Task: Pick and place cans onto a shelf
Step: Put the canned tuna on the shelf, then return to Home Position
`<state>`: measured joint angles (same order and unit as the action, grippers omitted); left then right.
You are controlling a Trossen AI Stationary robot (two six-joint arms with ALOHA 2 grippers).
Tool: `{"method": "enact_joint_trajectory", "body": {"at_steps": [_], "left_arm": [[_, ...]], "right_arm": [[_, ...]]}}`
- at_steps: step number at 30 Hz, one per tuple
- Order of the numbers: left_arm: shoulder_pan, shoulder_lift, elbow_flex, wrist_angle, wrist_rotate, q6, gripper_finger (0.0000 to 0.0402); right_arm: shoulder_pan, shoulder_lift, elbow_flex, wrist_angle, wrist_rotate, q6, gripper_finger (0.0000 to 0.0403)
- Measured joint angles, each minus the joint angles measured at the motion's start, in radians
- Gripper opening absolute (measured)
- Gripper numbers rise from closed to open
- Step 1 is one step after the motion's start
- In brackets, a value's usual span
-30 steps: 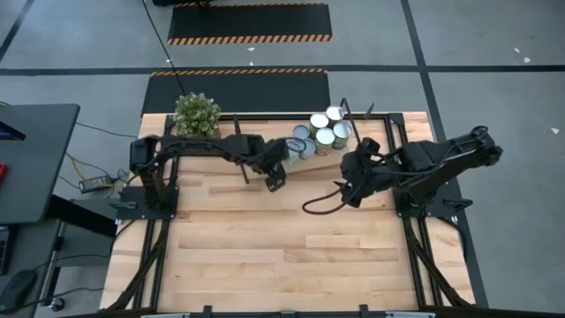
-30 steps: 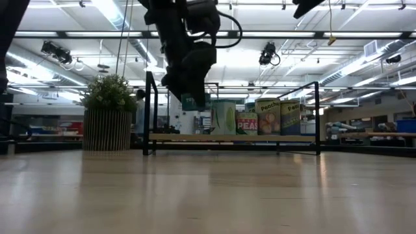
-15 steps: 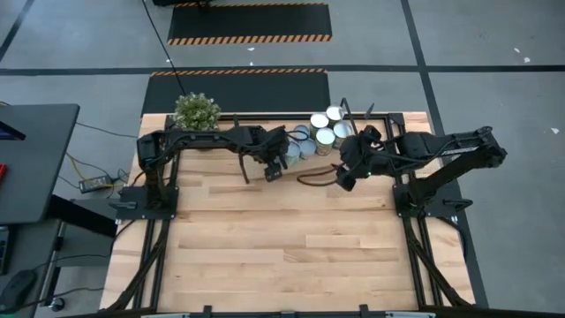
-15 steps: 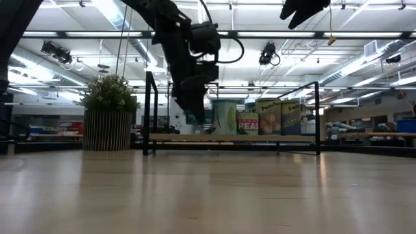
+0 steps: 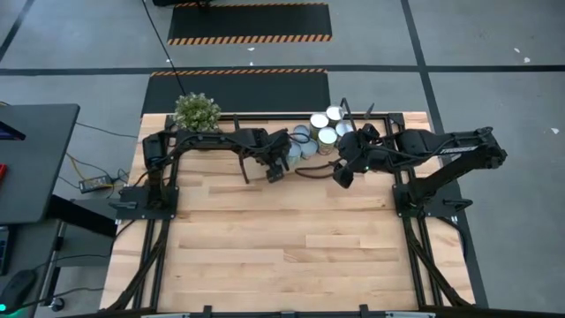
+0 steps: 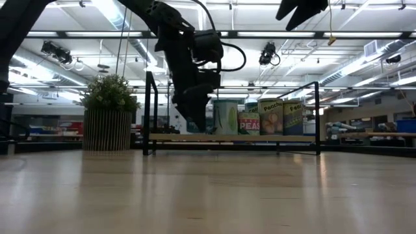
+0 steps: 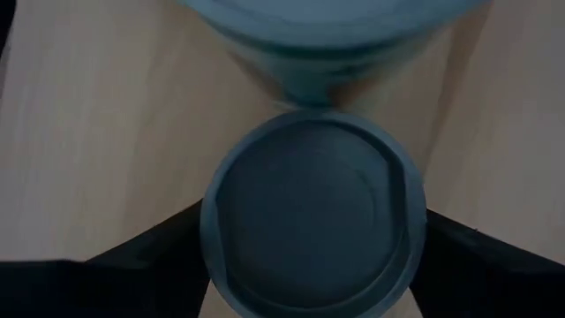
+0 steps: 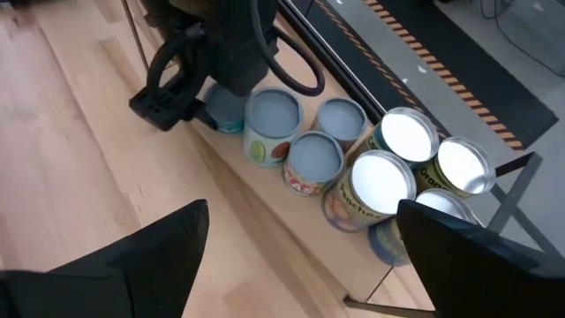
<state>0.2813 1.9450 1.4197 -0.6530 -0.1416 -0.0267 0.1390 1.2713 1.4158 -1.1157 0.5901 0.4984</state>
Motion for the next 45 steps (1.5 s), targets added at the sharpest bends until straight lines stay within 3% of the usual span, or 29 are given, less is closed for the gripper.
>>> {"method": "enact_joint_trajectory", "body": {"at_steps": [9, 15, 20, 25, 29, 34, 39, 45], "left_arm": [[0.001, 0.000, 0.000, 0.005, 0.008, -0.014, 0.0392], [-0.002, -0.008, 0.048, -0.098, 0.025, -0.013, 0.0398], [-0.005, -0.009, 0.128, -0.190, 0.061, -0.025, 0.0398], [-0.020, -0.010, 0.229, -0.298, 0.066, -0.094, 0.0388], [-0.065, -0.054, 0.253, -0.327, -0.024, -0.083, 0.0372], [-0.141, -0.134, 0.219, -0.328, -0.129, -0.073, 0.0351], [-0.201, -0.219, 0.203, -0.301, -0.159, -0.097, 0.0332], [-0.267, -0.390, 0.048, -0.081, -0.167, -0.165, 0.0303]], "right_arm": [[0.000, 0.000, 0.000, 0.026, -0.008, 0.008, 0.0374], [-0.008, 0.000, 0.000, 0.008, -0.021, 0.008, 0.0374], [-0.090, 0.000, 0.001, -0.030, -0.137, 0.006, 0.0374], [-0.210, -0.007, 0.001, -0.095, -0.143, -0.001, 0.0374], [-0.307, -0.048, 0.001, -0.110, -0.146, 0.022, 0.0374], [-0.412, -0.096, 0.001, -0.093, -0.148, 0.019, 0.0374], [-0.449, -0.145, 0.001, -0.039, -0.229, -0.006, 0.0374], [-0.447, -0.271, -0.082, 0.156, -0.295, -0.030, 0.0374]]}}
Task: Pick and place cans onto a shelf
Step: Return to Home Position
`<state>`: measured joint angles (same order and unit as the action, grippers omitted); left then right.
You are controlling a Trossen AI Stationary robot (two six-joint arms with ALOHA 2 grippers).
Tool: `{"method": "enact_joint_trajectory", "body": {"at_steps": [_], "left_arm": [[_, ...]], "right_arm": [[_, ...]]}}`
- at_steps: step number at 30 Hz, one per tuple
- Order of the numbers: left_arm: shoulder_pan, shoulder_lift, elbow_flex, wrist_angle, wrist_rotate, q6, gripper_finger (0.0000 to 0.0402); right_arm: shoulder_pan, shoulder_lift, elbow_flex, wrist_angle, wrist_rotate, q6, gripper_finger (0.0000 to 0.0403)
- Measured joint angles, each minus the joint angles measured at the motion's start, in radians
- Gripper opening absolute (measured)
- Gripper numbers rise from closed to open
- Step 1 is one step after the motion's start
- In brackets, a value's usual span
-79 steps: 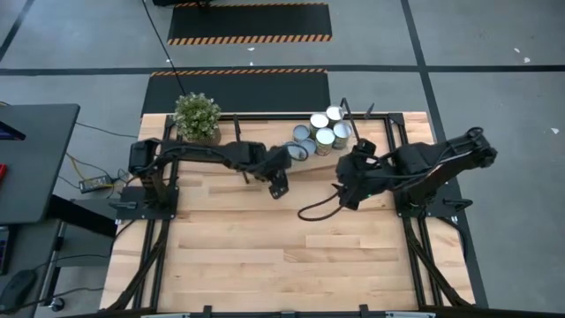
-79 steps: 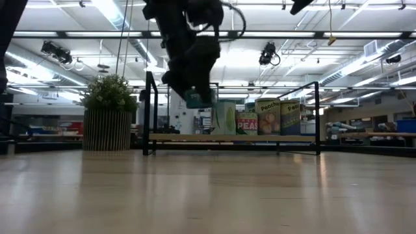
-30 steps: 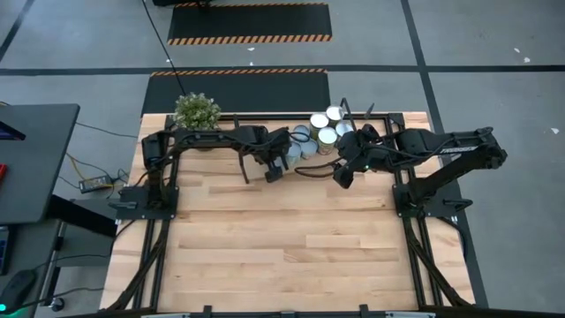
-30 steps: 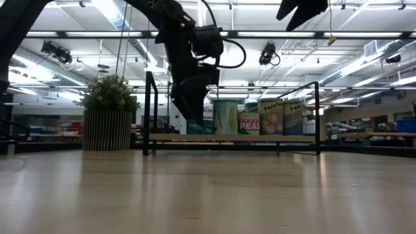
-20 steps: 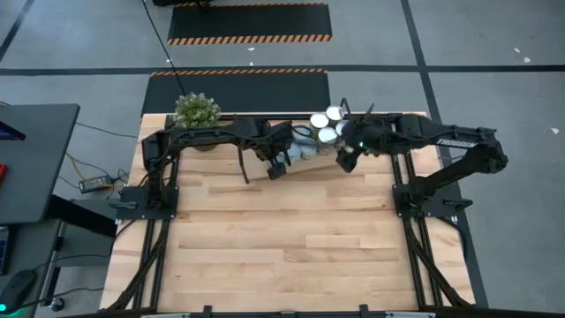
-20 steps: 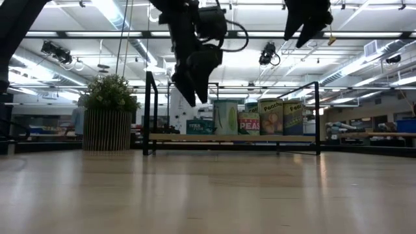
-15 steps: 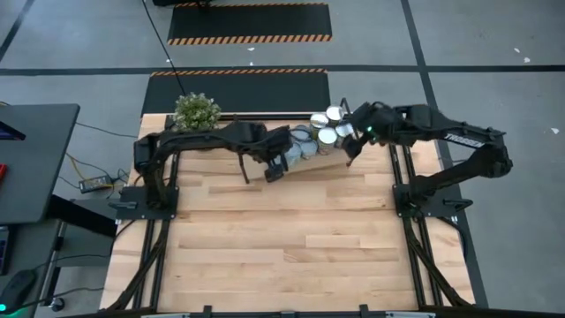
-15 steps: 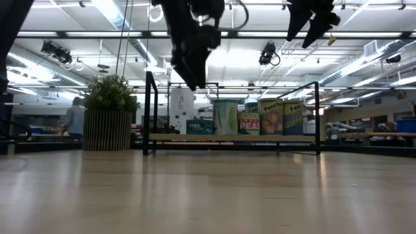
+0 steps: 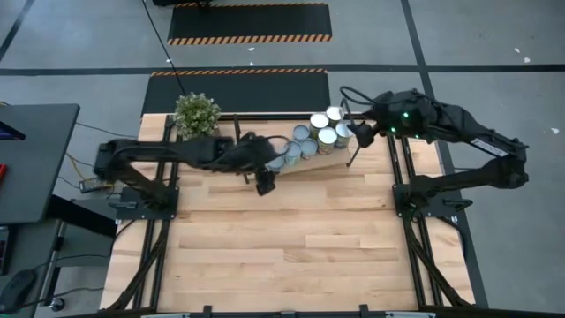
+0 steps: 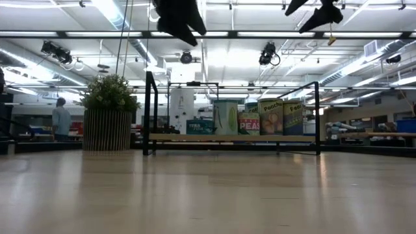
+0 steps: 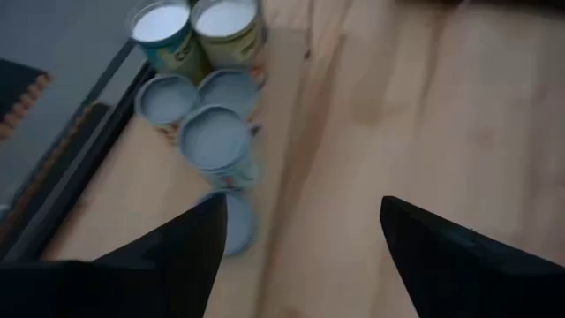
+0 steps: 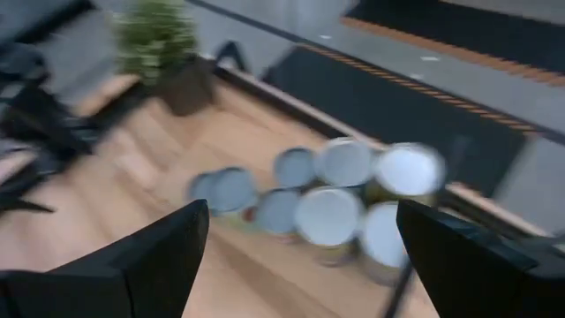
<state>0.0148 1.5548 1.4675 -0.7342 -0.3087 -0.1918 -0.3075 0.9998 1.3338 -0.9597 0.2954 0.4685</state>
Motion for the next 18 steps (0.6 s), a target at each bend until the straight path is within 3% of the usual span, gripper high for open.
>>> {"method": "enact_joint_trajectory", "body": {"at_steps": [5, 9, 15, 18], "left_arm": [[-0.066, -0.151, -0.193, 0.194, 0.004, -0.157, 0.0282], [-0.115, -0.265, -0.321, 0.354, -0.016, -0.289, 0.0268], [-0.190, -0.430, -0.541, 0.575, -0.165, -0.437, 0.0241], [-0.212, -0.501, -0.648, 0.649, -0.236, -0.513, 0.0227]], "right_arm": [[0.033, -0.126, -0.196, 0.188, -0.140, 0.035, 0.0374], [0.075, -0.230, -0.365, 0.321, -0.170, 0.103, 0.0374], [0.101, -0.401, -0.580, 0.522, -0.170, 0.204, 0.0374], [0.106, -0.471, -0.643, 0.522, -0.166, 0.245, 0.0374]]}}
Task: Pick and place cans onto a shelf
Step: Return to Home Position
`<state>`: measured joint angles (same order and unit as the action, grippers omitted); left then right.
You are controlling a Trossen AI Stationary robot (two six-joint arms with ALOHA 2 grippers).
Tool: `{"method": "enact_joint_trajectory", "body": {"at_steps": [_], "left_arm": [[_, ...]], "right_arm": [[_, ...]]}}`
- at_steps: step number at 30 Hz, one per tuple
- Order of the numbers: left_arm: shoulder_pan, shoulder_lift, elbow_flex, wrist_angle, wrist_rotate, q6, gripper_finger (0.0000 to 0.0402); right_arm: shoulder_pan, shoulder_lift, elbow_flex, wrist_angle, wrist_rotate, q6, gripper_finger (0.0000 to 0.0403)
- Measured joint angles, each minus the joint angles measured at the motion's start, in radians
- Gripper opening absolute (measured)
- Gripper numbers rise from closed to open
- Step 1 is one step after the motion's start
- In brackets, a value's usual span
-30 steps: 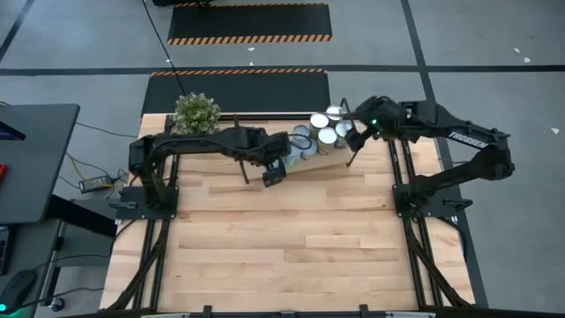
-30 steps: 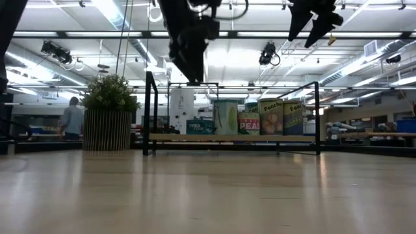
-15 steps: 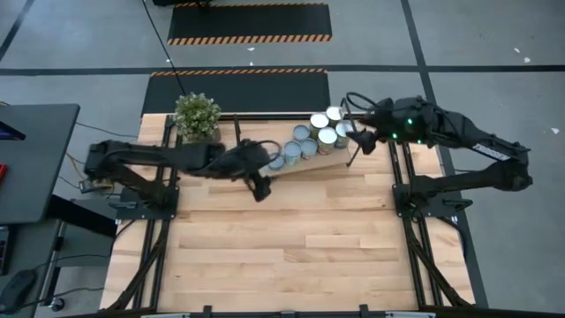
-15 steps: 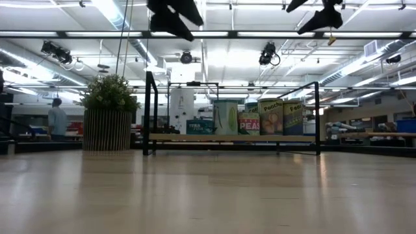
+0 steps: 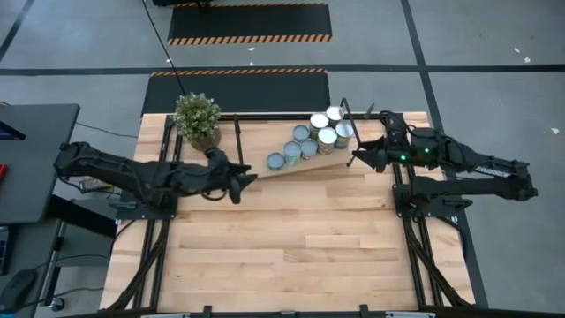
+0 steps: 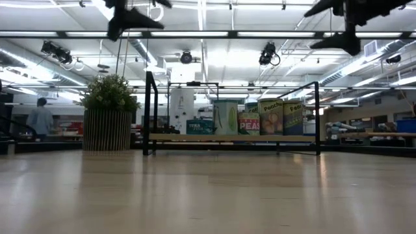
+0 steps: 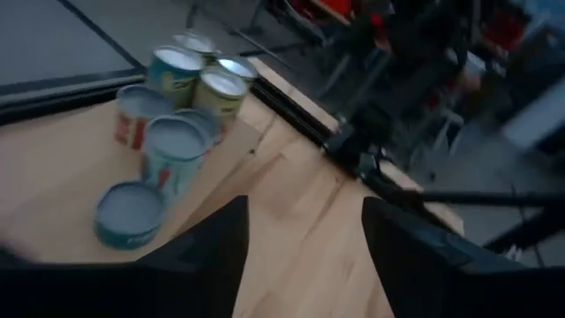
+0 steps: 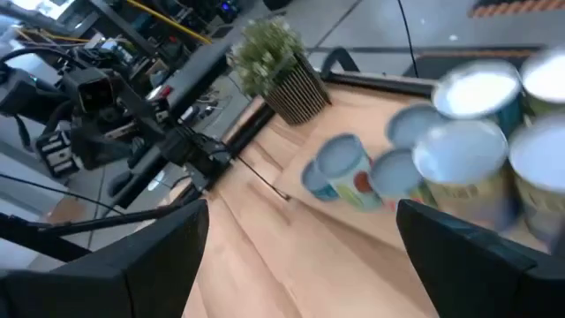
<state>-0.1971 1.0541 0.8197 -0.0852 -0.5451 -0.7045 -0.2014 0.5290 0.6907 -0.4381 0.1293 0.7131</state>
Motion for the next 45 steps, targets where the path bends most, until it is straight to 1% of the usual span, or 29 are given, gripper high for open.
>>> {"method": "enact_joint_trajectory", "body": {"at_steps": [5, 11, 14, 17, 21, 23, 26, 29, 34, 39, 43, 45], "left_arm": [[-0.029, -0.121, -0.149, 0.101, -0.102, -0.097, 0.0203], [-0.055, -0.238, -0.270, 0.118, -0.206, -0.183, 0.0177], [-0.056, -0.292, -0.322, 0.113, -0.239, -0.229, 0.0165], [-0.048, -0.348, -0.372, 0.100, -0.243, -0.267, 0.0152], [-0.030, -0.426, -0.419, -0.009, -0.244, -0.371, 0.0135], [-0.028, -0.467, -0.434, -0.056, -0.245, -0.399, 0.0126], [-0.030, -0.530, -0.441, -0.123, -0.243, -0.412, 0.0114], [-0.031, -0.592, -0.441, -0.199, -0.244, -0.421, 0.0102], [-0.031, -0.662, -0.441, -0.361, -0.240, -0.497, 0.0080], [-0.032, -0.676, -0.441, -0.401, -0.236, -0.505, 0.0055], [-0.031, -0.676, -0.470, -0.377, -0.220, -0.496, 0.0034], [-0.032, -0.675, -0.494, -0.339, -0.206, -0.497, 0.0023]], "right_arm": [[0.005, -0.093, -0.060, -0.052, 0.005, 0.052, 0.0374], [0.005, -0.210, -0.127, -0.055, 0.007, 0.071, 0.0374], [0.005, -0.273, -0.179, -0.039, 0.007, 0.099, 0.0374], [0.005, -0.329, -0.235, 0.000, 0.007, 0.135, 0.0374], [0.005, -0.396, -0.314, 0.082, 0.009, 0.177, 0.0374], [0.005, -0.426, -0.352, 0.126, 0.009, 0.197, 0.0374], [0.005, -0.463, -0.401, 0.171, 0.010, 0.225, 0.0374], [0.005, -0.492, -0.440, 0.176, 0.011, 0.252, 0.0374], [0.005, -0.526, -0.514, 0.199, 0.011, 0.299, 0.0374], [0.005, -0.525, -0.599, 0.351, 0.015, 0.332, 0.0374], [0.005, -0.525, -0.680, 0.496, 0.036, 0.360, 0.0374], [0.005, -0.521, -0.683, 0.485, 0.059, 0.368, 0.0374]]}}
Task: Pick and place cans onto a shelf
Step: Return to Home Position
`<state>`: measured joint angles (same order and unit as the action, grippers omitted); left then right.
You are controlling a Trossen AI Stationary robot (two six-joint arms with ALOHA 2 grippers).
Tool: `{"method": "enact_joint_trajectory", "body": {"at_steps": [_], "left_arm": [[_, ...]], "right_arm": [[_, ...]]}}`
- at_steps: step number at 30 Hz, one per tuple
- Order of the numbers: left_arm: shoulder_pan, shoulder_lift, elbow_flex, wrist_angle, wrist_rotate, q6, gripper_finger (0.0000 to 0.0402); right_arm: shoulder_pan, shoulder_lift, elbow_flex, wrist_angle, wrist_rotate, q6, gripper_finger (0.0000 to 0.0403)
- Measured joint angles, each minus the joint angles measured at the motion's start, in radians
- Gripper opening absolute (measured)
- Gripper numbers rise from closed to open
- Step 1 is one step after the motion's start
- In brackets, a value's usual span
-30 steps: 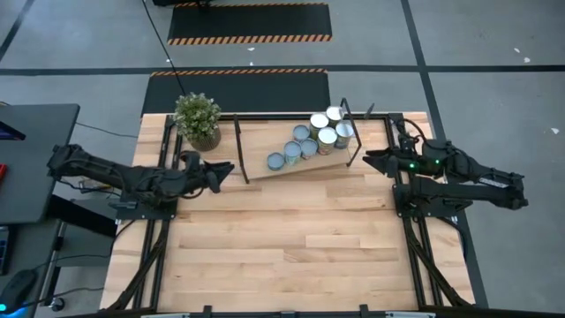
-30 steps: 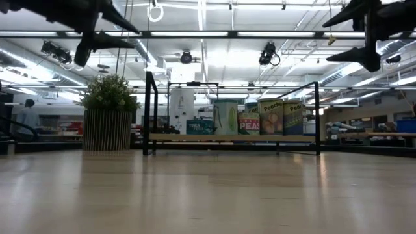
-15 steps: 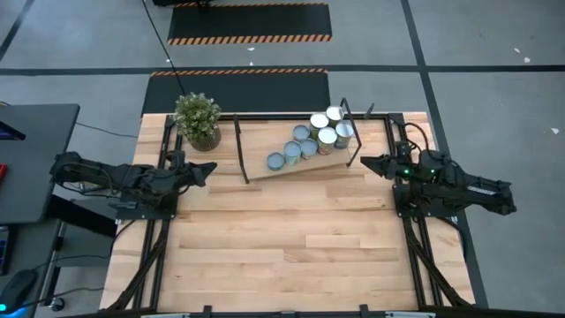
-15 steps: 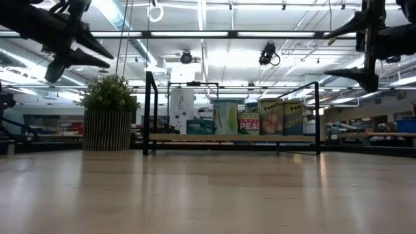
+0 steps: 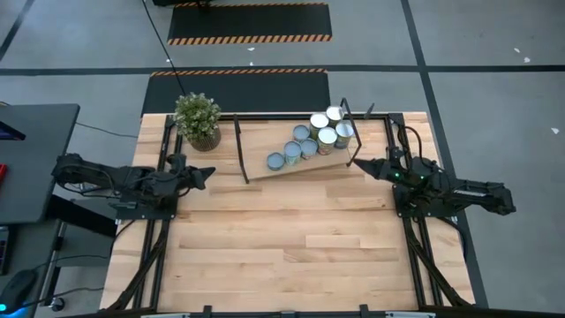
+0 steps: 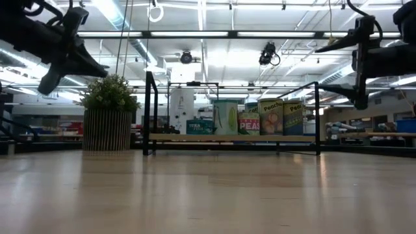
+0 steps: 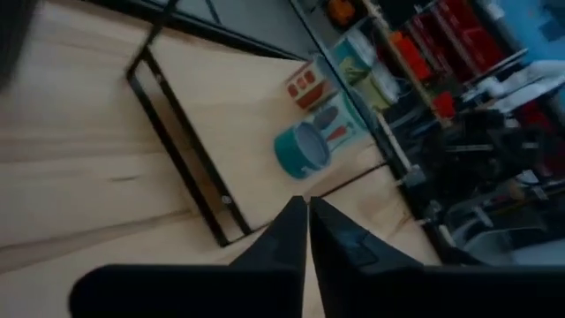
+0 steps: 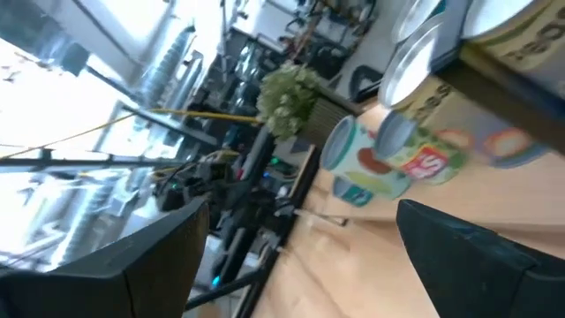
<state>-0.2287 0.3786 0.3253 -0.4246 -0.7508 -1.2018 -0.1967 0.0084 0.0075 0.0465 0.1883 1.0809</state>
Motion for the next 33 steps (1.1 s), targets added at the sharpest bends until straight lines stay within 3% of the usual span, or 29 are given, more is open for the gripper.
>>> {"method": "enact_joint_trajectory", "body": {"at_steps": [4, 13, 18, 23, 25, 30, 33], "left_arm": [[0.000, -0.001, -0.086, 0.132, 0.027, 0.013, 0.0005], [0.000, -0.008, -0.258, 0.326, 0.116, -0.069, 0.0007], [0.000, -0.007, -0.302, 0.470, 0.107, -0.012, 0.0008], [0.000, 0.010, -0.311, 0.489, 0.090, 0.043, 0.0009], [0.000, 0.018, -0.311, 0.489, 0.090, 0.167, 0.0009], [0.000, 0.045, -0.311, 0.488, 0.126, 0.793, 0.0009], [0.000, 0.047, -0.312, 0.485, 0.127, 1.026, 0.0009]], "right_arm": [[0.000, 0.006, -0.001, 0.013, 0.023, -0.005, 0.0374], [-0.002, 0.006, -0.001, 0.010, 0.062, -0.043, 0.0374], [-0.002, 0.006, -0.001, 0.004, -0.004, -0.273, 0.0374], [-0.002, 0.006, -0.001, 0.003, -0.029, -0.536, 0.0374], [-0.002, 0.006, -0.001, 0.003, -0.029, -0.577, 0.0374], [-0.002, 0.006, -0.001, 0.004, -0.029, -0.584, 0.0374], [-0.002, 0.006, -0.001, 0.004, -0.029, -0.586, 0.0374]]}}
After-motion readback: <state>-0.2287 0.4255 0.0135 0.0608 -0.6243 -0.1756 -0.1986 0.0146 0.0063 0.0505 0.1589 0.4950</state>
